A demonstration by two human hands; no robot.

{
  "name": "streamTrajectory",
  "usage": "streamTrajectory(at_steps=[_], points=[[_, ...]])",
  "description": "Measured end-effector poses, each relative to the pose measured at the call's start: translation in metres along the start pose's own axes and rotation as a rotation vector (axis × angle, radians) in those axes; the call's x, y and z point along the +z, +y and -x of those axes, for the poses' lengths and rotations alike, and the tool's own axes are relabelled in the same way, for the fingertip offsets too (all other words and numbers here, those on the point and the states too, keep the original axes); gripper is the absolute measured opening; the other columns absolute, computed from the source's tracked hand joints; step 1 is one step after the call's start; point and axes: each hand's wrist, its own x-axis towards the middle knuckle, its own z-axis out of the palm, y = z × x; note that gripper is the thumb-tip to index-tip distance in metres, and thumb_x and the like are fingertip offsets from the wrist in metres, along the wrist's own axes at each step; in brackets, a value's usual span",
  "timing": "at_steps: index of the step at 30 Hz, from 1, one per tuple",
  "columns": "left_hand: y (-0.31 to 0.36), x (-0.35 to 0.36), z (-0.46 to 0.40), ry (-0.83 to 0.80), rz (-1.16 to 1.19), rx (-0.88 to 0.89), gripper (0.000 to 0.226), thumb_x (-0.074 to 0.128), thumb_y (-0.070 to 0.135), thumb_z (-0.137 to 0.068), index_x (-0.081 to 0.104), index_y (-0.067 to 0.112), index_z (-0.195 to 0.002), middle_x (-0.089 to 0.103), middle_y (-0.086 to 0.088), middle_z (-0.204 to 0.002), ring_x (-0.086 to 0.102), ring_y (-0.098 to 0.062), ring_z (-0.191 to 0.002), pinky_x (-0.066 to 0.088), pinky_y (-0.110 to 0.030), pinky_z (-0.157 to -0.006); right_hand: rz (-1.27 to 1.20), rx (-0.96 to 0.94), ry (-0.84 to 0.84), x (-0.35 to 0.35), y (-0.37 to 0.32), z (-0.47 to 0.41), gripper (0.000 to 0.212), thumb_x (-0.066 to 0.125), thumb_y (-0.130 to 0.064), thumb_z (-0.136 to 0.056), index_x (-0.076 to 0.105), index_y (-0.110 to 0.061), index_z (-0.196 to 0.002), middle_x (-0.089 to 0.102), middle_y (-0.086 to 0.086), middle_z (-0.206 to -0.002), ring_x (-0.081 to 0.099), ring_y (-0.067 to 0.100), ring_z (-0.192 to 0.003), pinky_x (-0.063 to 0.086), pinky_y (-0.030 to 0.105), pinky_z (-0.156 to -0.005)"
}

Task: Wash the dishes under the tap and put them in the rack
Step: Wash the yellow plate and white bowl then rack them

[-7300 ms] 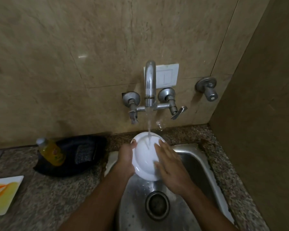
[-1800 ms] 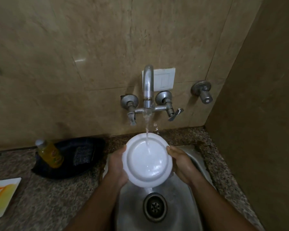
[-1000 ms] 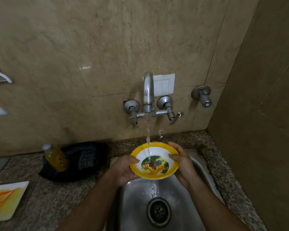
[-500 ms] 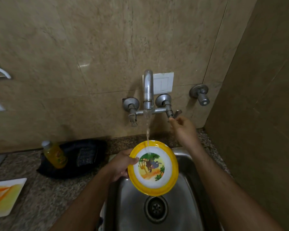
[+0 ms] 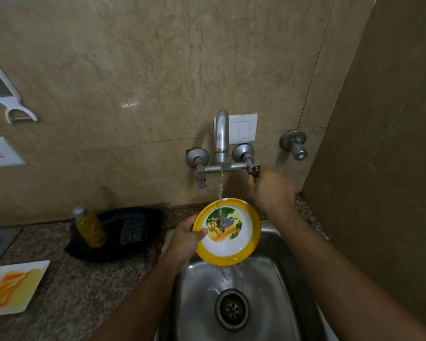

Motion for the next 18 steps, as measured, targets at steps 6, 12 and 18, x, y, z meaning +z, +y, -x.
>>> streamTrajectory(at_steps=[6, 12, 18], points=[[0.004, -0.015, 0.022, 0.025, -0.332, 0.321, 0.051, 0.054, -0.007, -0.092, 0.065, 0.028, -0.127, 0.069, 0.006, -0.124, 0.061, -0.013, -0.119, 0.047, -0.037, -0.105, 0.033, 0.020, -0.146, -0.012, 0.008, 0.026, 0.031, 0.046, -0.040, -0.098, 0.065, -0.016, -0.097, 0.069, 0.008, -0.092, 0.065, 0.029, -0.086, 0.039, 0.030, -0.064], [0.019, -0.023, 0.061, 0.084, -0.534, 0.664, 0.044, 0.054, 0.004, -0.089, 0.066, 0.027, -0.124, 0.063, 0.019, -0.126, 0.055, 0.004, -0.121, 0.039, -0.020, -0.108, -0.409, -0.195, -0.580, -0.011, 0.011, 0.098, 0.042, 0.061, -0.033, -0.093, 0.055, -0.030, -0.134, 0.061, -0.015, -0.124, 0.058, 0.009, -0.116, 0.042, 0.020, -0.090], [0.032, -0.041, 0.081, 0.154, -0.708, 0.639, 0.046, 0.063, 0.019, -0.091, 0.056, 0.016, -0.137, 0.058, 0.006, -0.134, 0.052, -0.005, -0.123, 0.037, -0.023, -0.108, -0.333, -0.332, -0.149, -0.019, -0.002, 0.119, 0.039, 0.061, -0.017, -0.092, 0.061, -0.025, -0.130, 0.074, 0.008, -0.108, 0.069, 0.032, -0.095, 0.054, 0.037, -0.078]])
